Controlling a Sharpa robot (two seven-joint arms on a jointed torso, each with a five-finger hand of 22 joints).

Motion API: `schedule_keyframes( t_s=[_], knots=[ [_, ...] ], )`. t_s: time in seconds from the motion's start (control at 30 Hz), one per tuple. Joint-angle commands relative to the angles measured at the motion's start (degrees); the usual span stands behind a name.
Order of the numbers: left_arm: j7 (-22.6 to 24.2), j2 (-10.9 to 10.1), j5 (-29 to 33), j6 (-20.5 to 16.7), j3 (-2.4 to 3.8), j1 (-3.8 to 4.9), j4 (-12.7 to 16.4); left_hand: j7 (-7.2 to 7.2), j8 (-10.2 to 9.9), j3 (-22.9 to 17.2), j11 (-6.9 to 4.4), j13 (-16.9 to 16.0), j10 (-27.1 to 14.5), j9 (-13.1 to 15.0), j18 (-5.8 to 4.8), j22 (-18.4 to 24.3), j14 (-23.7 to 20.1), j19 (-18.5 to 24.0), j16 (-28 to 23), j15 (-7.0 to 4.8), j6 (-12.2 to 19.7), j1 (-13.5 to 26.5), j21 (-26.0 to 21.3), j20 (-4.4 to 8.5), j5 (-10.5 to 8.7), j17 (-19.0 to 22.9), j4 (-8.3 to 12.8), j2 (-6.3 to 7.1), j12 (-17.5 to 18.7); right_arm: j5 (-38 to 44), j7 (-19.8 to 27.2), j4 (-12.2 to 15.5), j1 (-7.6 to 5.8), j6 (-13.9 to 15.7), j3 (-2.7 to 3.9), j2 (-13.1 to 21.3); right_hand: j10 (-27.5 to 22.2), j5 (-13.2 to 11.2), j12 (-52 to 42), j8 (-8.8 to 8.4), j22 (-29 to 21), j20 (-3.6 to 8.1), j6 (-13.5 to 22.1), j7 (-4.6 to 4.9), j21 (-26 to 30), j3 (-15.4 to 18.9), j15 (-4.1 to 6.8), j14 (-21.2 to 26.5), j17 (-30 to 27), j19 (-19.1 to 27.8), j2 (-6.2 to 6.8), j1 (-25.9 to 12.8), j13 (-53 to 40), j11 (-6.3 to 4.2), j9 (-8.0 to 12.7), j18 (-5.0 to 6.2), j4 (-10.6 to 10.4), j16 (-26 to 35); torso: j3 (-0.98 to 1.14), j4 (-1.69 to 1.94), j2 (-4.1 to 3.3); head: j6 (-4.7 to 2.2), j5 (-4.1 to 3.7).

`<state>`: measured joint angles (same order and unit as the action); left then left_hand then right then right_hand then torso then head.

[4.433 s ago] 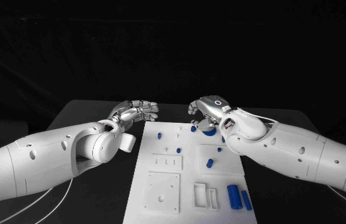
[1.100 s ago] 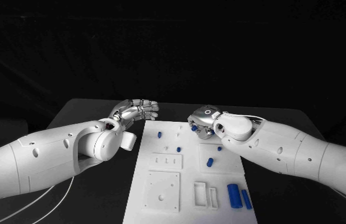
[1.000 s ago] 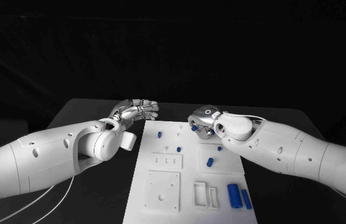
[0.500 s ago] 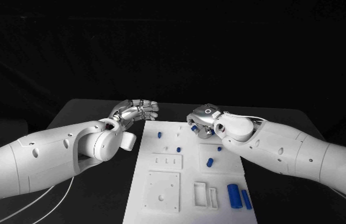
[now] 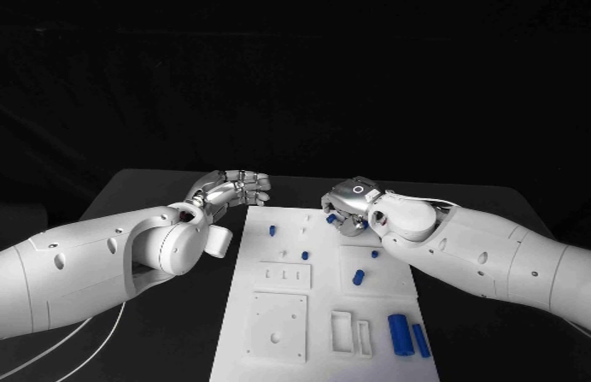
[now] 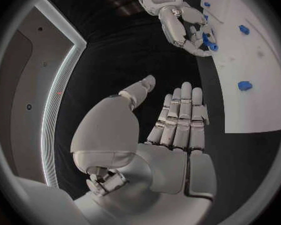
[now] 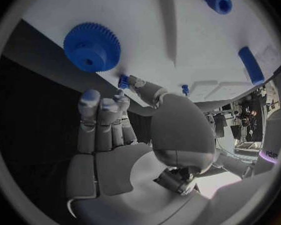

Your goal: Assemble the parts on the task board

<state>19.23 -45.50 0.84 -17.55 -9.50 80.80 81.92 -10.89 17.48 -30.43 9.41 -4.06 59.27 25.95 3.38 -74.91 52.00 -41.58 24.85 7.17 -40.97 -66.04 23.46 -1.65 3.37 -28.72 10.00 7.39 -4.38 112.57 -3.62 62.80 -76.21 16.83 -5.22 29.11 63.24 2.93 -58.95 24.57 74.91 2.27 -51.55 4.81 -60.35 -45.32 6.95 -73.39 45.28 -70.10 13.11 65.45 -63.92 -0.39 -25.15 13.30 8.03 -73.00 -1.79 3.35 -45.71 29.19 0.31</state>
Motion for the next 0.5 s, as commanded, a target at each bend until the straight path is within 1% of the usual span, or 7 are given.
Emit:
schedule_keyframes(
  t_s=[0.03, 0.07, 0.13, 0.2, 0.3, 0.4, 0.5],
  knots=[
    [0.2, 0.02, -0.23, 0.83, 0.06, 0.09, 0.2, -0.68, -0.18, -0.01, 0.06, 0.06, 0.39, -0.08, 0.5, -1.17, 0.14, 0.22, -0.34, 0.3, -0.48, 0.47, 0.21, -0.05, 0.25, -0.05, 0.25, 0.09, 0.35, -0.54, -0.28, -0.02, 0.01, -2.18, -0.03, 0.17, -2.48, -0.14, -0.09, 0.09, 0.89, 0.38, -8.65, -0.18, -0.23, 0.79, 0.51, 0.03, 0.1, 0.08, 0.64, -0.78, 0.15, -1.15, -0.05, 1.7, 0.03, 0.22, 0.05, -0.05, -0.02, 0.09, 0.01],
    [0.18, 0.02, -0.23, 0.87, 0.06, 0.09, 0.19, -0.68, -0.18, -0.02, 0.06, 0.06, 0.39, -0.08, 0.5, -1.17, 0.14, 0.22, -0.35, 0.3, -0.48, 0.47, 0.21, -0.05, 0.25, -0.05, 0.25, 0.09, 0.35, -0.68, -0.32, 0.0, 0.01, -2.22, -0.03, 0.2, -2.52, -0.14, -0.08, -0.01, 0.89, 0.39, -8.51, -0.15, -0.24, 0.97, 0.5, 0.03, 0.12, 0.1, 0.79, -0.87, 0.21, -1.13, -0.04, 1.7, 0.02, 0.24, 0.05, -0.06, -0.02, 0.09, 0.0],
    [0.17, 0.02, -0.23, 0.89, 0.06, 0.09, 0.18, -0.68, -0.19, -0.02, 0.06, 0.07, 0.38, -0.09, 0.49, -1.17, 0.13, 0.23, -0.36, 0.31, -0.47, 0.48, 0.21, -0.05, 0.24, -0.06, 0.27, 0.1, 0.36, -1.32, -0.24, -0.08, 0.01, -2.24, -0.03, 0.24, -2.78, -0.14, -0.03, -0.93, 0.9, 0.4, -7.12, 0.26, -0.3, 2.19, 0.25, 0.02, 0.26, 0.16, 2.42, -1.86, 0.4, -0.79, 0.31, 1.7, -0.08, 0.24, 0.03, -0.03, -0.01, 0.08, -0.05],
    [0.15, 0.02, -0.23, 0.9, 0.06, 0.09, 0.18, -0.68, -0.19, -0.02, 0.07, 0.07, 0.38, -0.09, 0.49, -1.17, 0.13, 0.23, -0.36, 0.31, -0.47, 0.49, 0.21, -0.06, 0.24, -0.06, 0.27, 0.1, 0.36, -1.78, -0.09, -0.12, 0.01, -2.27, -0.03, 0.26, -2.99, -0.15, -0.06, -1.54, 0.94, 0.42, -6.22, 0.59, -0.39, 3.38, 0.01, -0.01, 0.41, 0.18, 3.31, -2.88, 0.48, -0.51, 0.55, 1.7, -0.17, 0.16, 0.03, -0.01, 0.0, 0.08, -0.05],
    [0.14, 0.02, -0.23, 0.91, 0.06, 0.09, 0.14, -0.68, -0.19, -0.03, 0.07, 0.07, 0.37, -0.1, 0.49, -1.17, 0.12, 0.24, -0.37, 0.31, -0.47, 0.5, 0.21, -0.06, 0.24, -0.06, 0.28, 0.1, 0.37, -1.99, -0.2, -0.26, 0.01, -2.17, -0.03, 0.14, -3.32, -0.13, -0.22, -2.32, 1.01, 0.51, -5.04, 1.03, -0.53, 5.91, -0.38, 0.03, 0.75, 0.34, 3.62, -4.47, 0.57, -0.09, 0.84, 1.7, 0.06, -0.01, 0.03, 0.02, -0.01, 0.08, -0.11],
    [0.13, 0.07, -0.23, 0.94, 0.06, 0.09, 0.1, -0.69, -0.2, -0.03, 0.09, 0.08, 0.35, -0.1, 0.49, -1.17, 0.11, 0.24, -0.39, 0.32, -0.46, 0.53, 0.21, -0.06, 0.24, -0.07, 0.29, 0.11, 0.38, -2.11, -0.24, -0.38, 0.01, -2.28, -0.03, 0.03, -3.67, -0.14, -0.39, -2.98, 1.01, 0.68, -4.07, 1.37, -0.61, 7.96, -0.65, 0.19, 1.17, 0.52, 3.57, -5.44, 0.7, 0.22, 1.06, 1.7, 0.25, -0.16, 0.02, 0.04, -0.01, 0.08, -0.17],
    [0.1, 0.14, -0.23, 0.96, 0.05, 0.09, -0.01, -0.69, -0.2, -0.04, 0.09, 0.08, 0.35, -0.11, 0.48, -1.17, 0.11, 0.25, -0.39, 0.32, -0.45, 0.54, 0.21, -0.07, 0.24, -0.07, 0.29, 0.11, 0.39, -2.11, -0.32, -0.49, 0.01, -2.44, -0.03, -0.05, -3.83, -0.13, -0.45, -3.31, 0.98, 0.77, -3.58, 1.53, -0.61, 8.46, -0.78, 0.29, 1.36, 0.61, 3.5, -5.6, 0.79, 0.37, 1.17, 1.7, 0.18, -0.2, 0.02, 0.08, -0.01, 0.13, -0.22]
  ],
)
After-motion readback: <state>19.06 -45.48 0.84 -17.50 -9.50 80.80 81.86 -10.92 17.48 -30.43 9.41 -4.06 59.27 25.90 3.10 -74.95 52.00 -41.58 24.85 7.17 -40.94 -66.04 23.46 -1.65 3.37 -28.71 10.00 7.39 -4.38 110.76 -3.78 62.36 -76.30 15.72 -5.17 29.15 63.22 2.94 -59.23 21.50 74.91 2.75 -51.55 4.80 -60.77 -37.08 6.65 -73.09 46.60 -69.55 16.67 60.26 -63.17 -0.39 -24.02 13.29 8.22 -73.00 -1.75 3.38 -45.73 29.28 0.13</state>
